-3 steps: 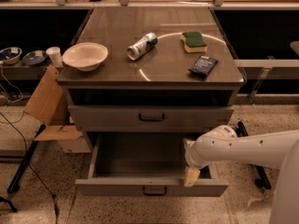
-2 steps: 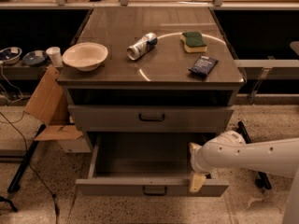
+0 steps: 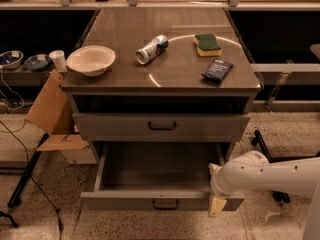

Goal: Open middle drawer

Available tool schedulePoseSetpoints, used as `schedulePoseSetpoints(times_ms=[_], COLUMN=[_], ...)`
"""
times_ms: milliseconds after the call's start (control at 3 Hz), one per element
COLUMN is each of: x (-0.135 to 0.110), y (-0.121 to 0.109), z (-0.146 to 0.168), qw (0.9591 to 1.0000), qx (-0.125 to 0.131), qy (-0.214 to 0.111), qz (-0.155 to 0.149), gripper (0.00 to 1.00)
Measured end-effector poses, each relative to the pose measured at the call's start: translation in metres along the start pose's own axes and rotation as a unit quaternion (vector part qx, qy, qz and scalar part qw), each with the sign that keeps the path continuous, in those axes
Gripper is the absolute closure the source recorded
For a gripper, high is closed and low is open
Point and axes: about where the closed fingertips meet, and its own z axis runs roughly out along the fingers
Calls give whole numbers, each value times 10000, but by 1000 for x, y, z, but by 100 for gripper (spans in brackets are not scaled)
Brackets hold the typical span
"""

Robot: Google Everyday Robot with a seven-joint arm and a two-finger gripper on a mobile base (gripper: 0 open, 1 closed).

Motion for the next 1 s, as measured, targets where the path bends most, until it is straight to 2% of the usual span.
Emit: schedulePoseSetpoints(times_ms=[333,667,1000], x=[11,12,9], y=[10,12,15], z=[8,11,11], qw=[9999,9998,9999], qx=[-108,-123,-79], qy=[6,2,-22], qz=[133,145,96], gripper=[0,0,26])
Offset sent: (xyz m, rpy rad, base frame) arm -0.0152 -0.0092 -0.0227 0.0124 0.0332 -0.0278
